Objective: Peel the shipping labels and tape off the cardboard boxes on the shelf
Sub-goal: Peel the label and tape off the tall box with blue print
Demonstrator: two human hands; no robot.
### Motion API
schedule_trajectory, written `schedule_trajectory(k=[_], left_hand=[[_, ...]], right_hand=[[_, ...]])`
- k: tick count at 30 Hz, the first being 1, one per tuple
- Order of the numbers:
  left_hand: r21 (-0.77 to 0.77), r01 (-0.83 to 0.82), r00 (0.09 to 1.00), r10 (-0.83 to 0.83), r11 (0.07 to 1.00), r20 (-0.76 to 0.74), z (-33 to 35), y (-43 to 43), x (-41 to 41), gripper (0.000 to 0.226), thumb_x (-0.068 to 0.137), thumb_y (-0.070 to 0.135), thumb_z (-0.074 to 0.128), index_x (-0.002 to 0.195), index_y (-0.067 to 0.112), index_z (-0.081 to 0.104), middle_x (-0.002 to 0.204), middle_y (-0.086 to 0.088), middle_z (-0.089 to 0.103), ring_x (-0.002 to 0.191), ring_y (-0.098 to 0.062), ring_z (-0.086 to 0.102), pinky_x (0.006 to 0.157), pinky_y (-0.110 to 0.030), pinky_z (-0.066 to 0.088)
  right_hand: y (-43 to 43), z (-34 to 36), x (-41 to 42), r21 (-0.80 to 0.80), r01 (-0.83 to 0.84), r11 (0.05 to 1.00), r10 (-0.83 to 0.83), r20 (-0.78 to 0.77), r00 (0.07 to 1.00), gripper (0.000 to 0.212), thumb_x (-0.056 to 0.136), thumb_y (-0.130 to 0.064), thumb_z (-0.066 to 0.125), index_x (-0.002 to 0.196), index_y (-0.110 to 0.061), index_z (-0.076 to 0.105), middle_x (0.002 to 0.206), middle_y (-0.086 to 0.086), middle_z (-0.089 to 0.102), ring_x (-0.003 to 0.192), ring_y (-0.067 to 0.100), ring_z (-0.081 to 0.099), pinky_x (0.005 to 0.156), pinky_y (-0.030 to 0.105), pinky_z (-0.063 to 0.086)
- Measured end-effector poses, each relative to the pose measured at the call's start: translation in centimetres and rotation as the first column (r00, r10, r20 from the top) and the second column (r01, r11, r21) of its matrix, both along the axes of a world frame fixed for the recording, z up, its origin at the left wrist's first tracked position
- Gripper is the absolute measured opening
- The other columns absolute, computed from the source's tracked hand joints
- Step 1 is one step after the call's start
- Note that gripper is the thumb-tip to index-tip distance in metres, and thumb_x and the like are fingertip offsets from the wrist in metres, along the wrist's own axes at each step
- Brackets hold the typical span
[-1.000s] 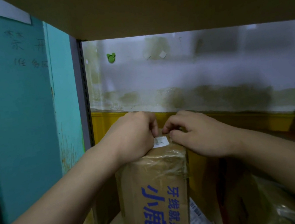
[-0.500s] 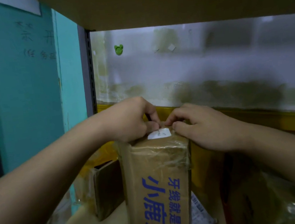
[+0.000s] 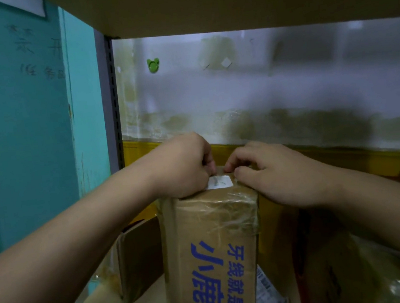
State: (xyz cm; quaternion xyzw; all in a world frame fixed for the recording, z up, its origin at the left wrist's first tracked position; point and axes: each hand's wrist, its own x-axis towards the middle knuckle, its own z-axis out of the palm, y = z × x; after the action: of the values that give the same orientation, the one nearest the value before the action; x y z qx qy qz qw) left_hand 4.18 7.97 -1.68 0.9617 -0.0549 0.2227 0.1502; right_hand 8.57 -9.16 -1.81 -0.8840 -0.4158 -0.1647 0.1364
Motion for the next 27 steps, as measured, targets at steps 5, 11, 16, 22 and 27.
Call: schedule_trajectory(k=[5, 11, 16, 22, 27], left_hand=[[-0.069, 0.016, 1.000, -0.018, 0.997, -0.015, -0.3, 0.1, 0.0, 0.021, 0.091, 0.008, 0.058, 0.087, 0.024, 0.071, 0.081, 0.009, 0.067, 0.078, -0.006, 0.063, 0.059, -0.014, 0.048], [-0.089, 0.015, 1.000, -0.017, 0.996, -0.012, -0.3, 0.0, -0.2, 0.023, 0.090, 0.006, 0.059, 0.087, 0.026, 0.071, 0.077, 0.012, 0.065, 0.073, -0.003, 0.061, 0.055, -0.010, 0.046], [-0.072, -0.017, 1.000, 0.018, 0.997, 0.011, -0.4, -0.5, -0.3, 0.024, 0.087, 0.005, 0.058, 0.086, 0.025, 0.071, 0.075, 0.013, 0.061, 0.071, -0.002, 0.057, 0.056, -0.013, 0.045], [-0.044, -0.039, 0.998, 0.041, 0.998, 0.040, -0.5, -0.8, 0.1, 0.022, 0.086, 0.006, 0.059, 0.084, 0.025, 0.071, 0.074, 0.013, 0.058, 0.071, -0.002, 0.054, 0.059, -0.015, 0.044], [0.048, -0.083, 0.994, 0.080, 0.995, 0.070, -0.3, -1.2, 0.0, 0.021, 0.085, 0.008, 0.056, 0.084, 0.025, 0.068, 0.074, 0.009, 0.055, 0.065, -0.005, 0.046, 0.056, -0.011, 0.035]], right_hand=[[0.1, 0.0, 0.0, 0.001, 0.012, 1.000, -0.012, 0.012, 1.000, 0.024, 0.096, -0.027, 0.047, 0.113, -0.024, 0.064, 0.107, -0.001, 0.056, 0.100, 0.010, 0.051, 0.077, 0.024, 0.034], [0.2, -0.1, 0.1, 0.000, 0.016, 1.000, -0.016, -0.006, 1.000, 0.023, 0.096, -0.029, 0.046, 0.111, -0.027, 0.063, 0.107, -0.004, 0.054, 0.100, 0.008, 0.050, 0.078, 0.023, 0.035], [0.0, 0.0, 0.0, -0.012, 0.017, 1.000, -0.017, -0.009, 1.000, 0.022, 0.096, -0.029, 0.047, 0.111, -0.027, 0.063, 0.107, -0.004, 0.055, 0.099, 0.009, 0.050, 0.079, 0.025, 0.036], [0.1, 0.1, 0.0, -0.007, 0.026, 1.000, -0.027, -0.010, 1.000, 0.022, 0.095, -0.029, 0.048, 0.110, -0.027, 0.064, 0.108, -0.004, 0.056, 0.100, 0.009, 0.052, 0.082, 0.025, 0.038], [0.1, 0.0, 0.1, -0.020, 0.026, 0.999, -0.026, -0.013, 1.000, 0.022, 0.094, -0.026, 0.049, 0.109, -0.023, 0.065, 0.108, 0.000, 0.056, 0.104, 0.013, 0.051, 0.087, 0.027, 0.039]])
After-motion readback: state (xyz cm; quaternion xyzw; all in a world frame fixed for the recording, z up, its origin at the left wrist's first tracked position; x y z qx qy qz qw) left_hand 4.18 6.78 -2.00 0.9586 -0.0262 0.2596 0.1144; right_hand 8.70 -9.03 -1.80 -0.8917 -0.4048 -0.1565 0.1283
